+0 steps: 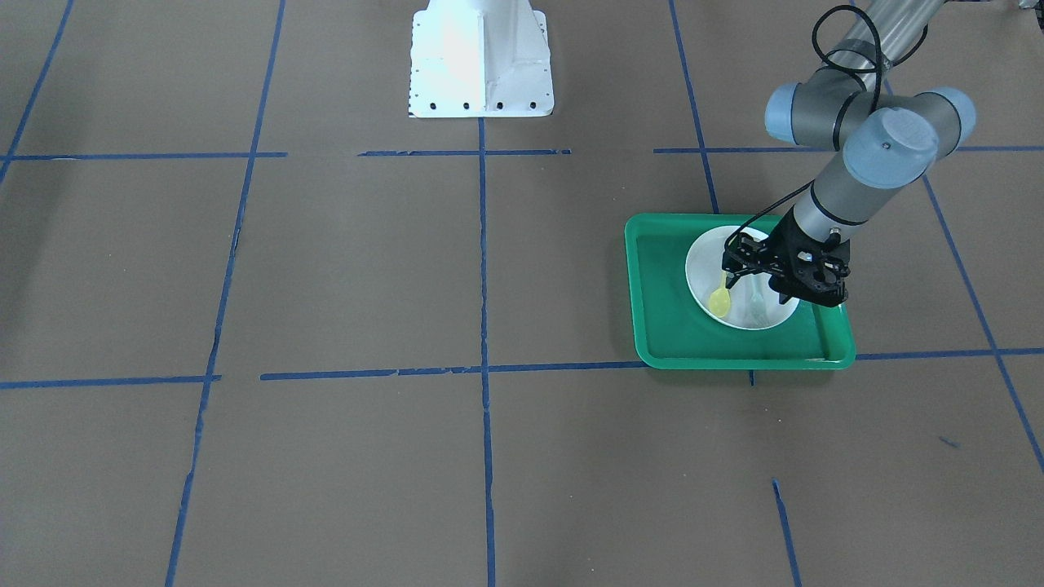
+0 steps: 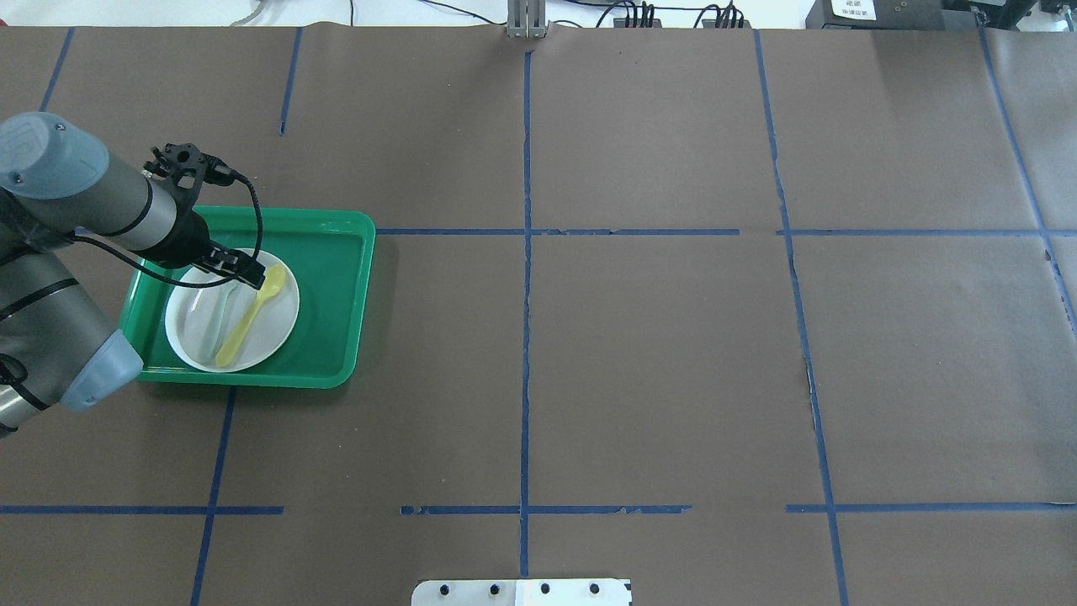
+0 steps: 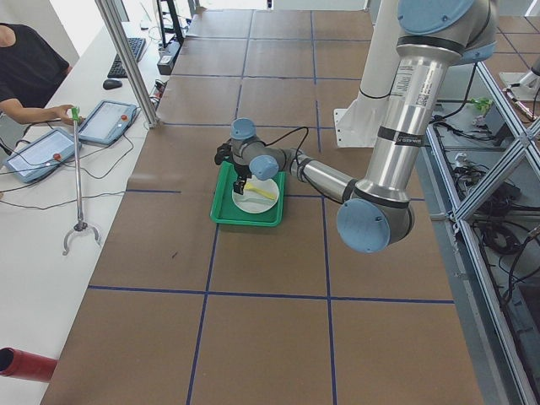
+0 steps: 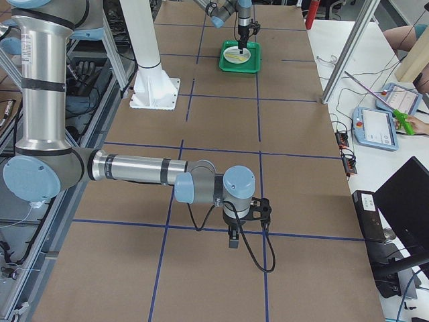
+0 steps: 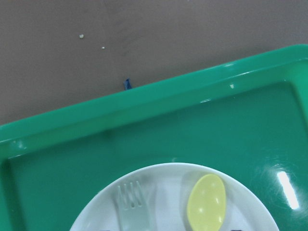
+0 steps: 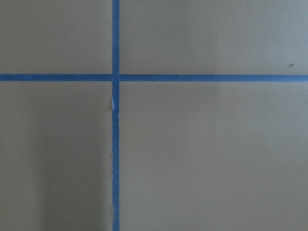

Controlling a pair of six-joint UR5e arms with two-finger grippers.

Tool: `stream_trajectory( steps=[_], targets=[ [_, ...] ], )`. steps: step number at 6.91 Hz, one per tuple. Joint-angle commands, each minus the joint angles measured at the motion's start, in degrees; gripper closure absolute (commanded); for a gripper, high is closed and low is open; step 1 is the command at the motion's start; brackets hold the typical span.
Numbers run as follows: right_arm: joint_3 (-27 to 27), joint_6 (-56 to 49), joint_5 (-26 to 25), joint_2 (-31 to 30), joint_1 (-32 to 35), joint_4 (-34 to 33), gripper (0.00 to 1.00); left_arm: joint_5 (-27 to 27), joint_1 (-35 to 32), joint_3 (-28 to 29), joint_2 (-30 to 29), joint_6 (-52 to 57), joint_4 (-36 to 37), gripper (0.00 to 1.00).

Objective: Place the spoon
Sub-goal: 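Move the left gripper down over the yellow spoon on the white plate, then lower the left gripper and close it on the yellow spoon handle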

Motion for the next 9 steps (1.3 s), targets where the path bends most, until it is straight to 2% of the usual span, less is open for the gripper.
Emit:
stream_trajectory(
  steps=[1, 9],
  targets=[
    [0.00, 0.00, 0.00, 0.00, 0.00, 0.00, 0.00, 0.01, 1.42, 0.27, 0.27, -0.04, 0.03, 0.18],
    [0.00, 0.00, 0.00, 0.00, 0.00, 0.00, 0.00, -0.52, 3.01, 1.24, 0.18, -0.83, 0.12, 0.30]
  ],
)
